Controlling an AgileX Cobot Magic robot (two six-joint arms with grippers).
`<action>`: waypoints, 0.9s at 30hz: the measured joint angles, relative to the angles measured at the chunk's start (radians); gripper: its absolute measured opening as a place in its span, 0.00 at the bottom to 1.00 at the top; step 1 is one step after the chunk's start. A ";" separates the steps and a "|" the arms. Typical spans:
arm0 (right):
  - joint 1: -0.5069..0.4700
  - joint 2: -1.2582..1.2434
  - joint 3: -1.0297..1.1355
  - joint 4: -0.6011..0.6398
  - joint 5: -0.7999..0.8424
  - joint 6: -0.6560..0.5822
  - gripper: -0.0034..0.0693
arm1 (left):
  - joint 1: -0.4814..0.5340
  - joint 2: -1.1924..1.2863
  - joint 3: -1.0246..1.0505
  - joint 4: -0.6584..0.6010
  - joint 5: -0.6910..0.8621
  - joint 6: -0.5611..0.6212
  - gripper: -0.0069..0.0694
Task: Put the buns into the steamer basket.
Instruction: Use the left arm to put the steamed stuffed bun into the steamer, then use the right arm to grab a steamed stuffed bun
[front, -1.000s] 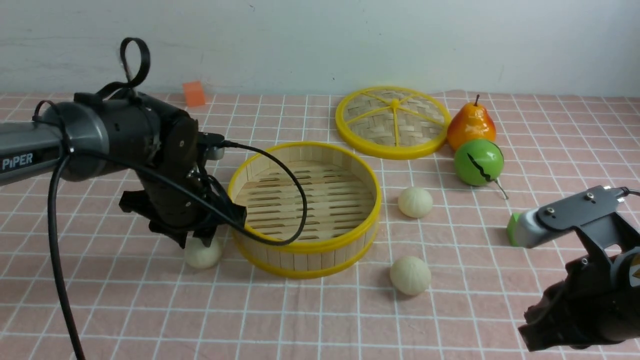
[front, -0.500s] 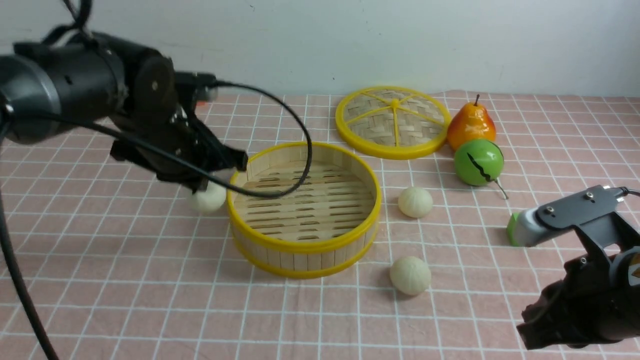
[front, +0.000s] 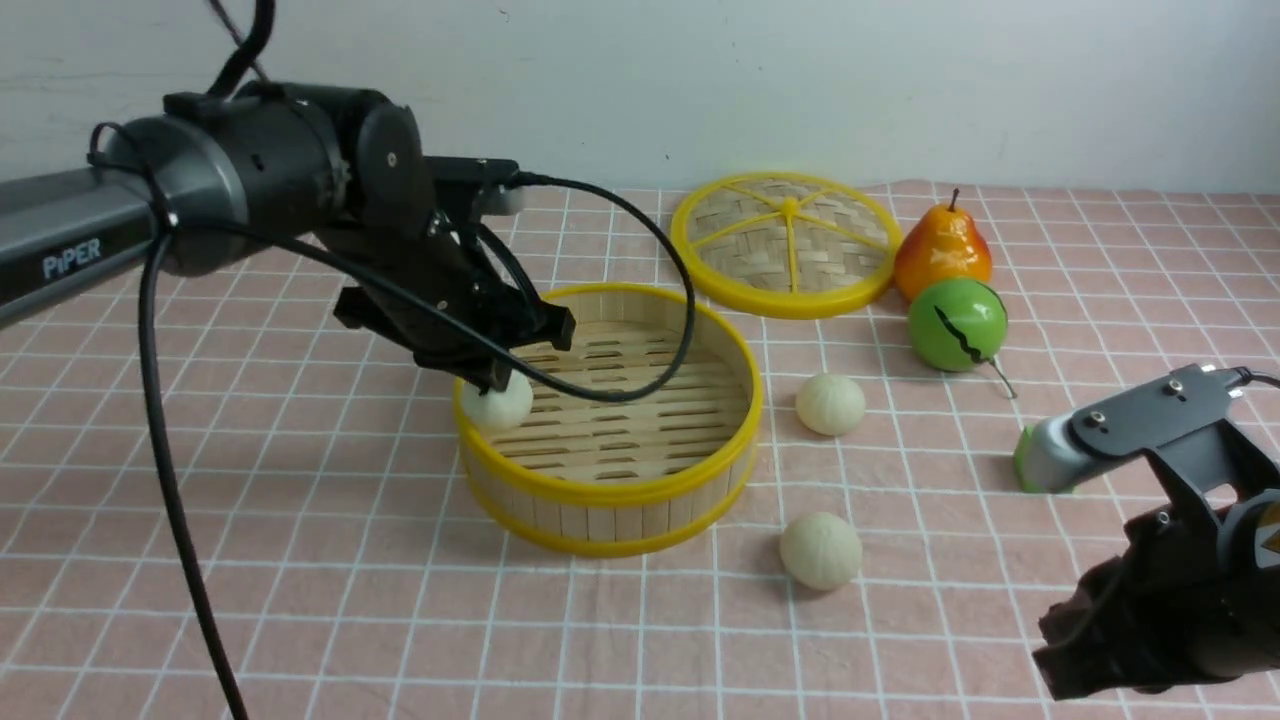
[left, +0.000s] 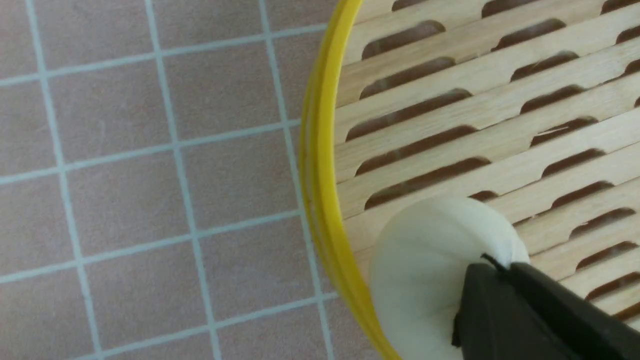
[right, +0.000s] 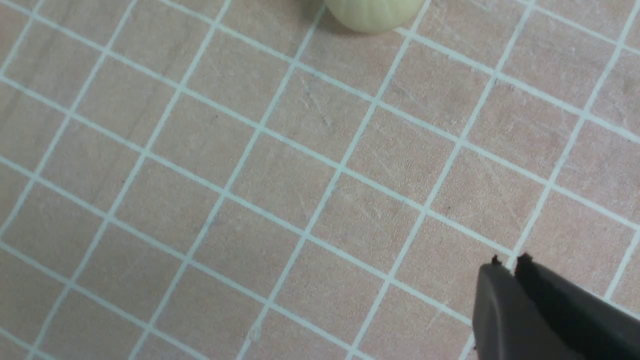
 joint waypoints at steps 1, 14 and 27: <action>0.000 0.000 0.000 0.000 0.001 -0.005 0.11 | -0.017 0.000 0.000 0.020 -0.017 0.004 0.10; 0.000 0.000 0.000 -0.001 0.003 -0.016 0.18 | -0.071 0.063 -0.013 0.111 0.022 -0.059 0.45; 0.159 0.285 -0.324 -0.035 0.081 -0.008 0.54 | -0.071 -0.488 -0.014 0.130 0.219 -0.129 0.44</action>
